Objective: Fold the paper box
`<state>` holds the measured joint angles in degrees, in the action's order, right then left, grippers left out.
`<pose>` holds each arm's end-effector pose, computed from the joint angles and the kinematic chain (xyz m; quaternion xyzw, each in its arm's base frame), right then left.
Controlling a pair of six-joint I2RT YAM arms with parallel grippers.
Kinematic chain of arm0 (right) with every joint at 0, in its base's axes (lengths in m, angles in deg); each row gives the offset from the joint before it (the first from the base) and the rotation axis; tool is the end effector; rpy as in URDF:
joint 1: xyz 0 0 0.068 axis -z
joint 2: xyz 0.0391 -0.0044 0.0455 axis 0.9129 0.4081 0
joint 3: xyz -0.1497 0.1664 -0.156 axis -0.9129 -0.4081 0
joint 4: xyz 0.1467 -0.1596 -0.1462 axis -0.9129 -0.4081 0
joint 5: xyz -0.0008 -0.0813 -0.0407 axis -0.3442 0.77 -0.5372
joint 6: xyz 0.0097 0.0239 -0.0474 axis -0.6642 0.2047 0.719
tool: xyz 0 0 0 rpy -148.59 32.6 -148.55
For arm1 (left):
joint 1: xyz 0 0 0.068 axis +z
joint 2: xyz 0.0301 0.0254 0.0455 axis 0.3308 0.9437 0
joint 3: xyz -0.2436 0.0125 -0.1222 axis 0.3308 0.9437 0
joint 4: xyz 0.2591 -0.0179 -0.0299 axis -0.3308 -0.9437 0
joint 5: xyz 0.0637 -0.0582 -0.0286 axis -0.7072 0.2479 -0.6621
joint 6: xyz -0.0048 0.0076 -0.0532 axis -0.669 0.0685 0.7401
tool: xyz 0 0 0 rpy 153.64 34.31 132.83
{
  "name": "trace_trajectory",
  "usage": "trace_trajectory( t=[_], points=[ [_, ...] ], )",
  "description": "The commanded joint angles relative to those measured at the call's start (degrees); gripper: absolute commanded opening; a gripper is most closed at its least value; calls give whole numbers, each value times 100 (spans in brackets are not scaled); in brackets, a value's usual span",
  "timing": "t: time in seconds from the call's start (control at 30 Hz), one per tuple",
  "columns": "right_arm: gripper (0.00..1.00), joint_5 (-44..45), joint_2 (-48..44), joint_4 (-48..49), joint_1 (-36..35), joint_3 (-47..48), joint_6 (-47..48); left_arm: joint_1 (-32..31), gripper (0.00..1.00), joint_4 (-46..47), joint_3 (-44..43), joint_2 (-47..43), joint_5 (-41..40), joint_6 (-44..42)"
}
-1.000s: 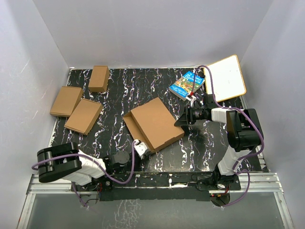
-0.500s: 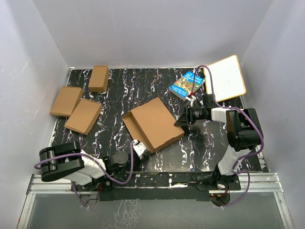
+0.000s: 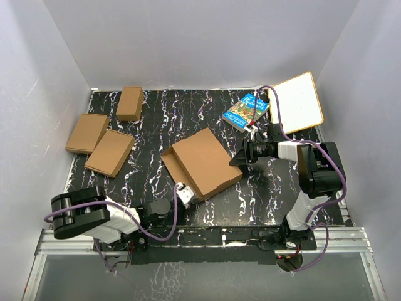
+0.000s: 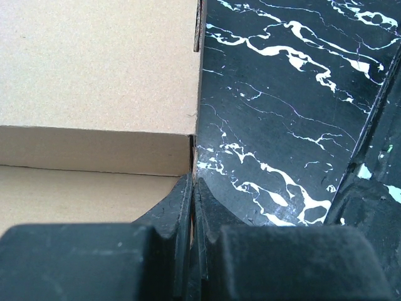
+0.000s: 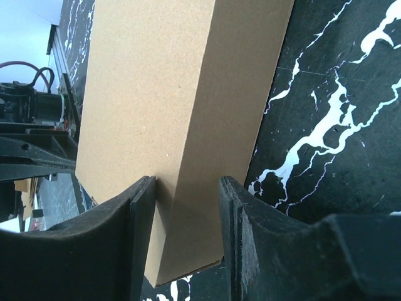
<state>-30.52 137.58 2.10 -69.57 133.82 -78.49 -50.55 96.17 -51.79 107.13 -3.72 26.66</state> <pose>0.3113 0.0514 0.1350 -0.1638 0.8212 0.5037 0.2122 0.0755 -0.1829 0.1356 0.3476 0.6667 -0.3245 0.5739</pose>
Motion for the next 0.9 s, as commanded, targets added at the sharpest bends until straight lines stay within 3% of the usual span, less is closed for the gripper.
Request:
trace_trajectory(
  t=[0.0, 0.87],
  points=[
    [46, 736, 173, 103, 34, 108, 313, 63, 0, -682, -249, -89, -63, 40],
    [46, 718, 204, 59, 28, 117, 346, 184, 0, -2015, -864, -692, -222, 281]
  ],
)
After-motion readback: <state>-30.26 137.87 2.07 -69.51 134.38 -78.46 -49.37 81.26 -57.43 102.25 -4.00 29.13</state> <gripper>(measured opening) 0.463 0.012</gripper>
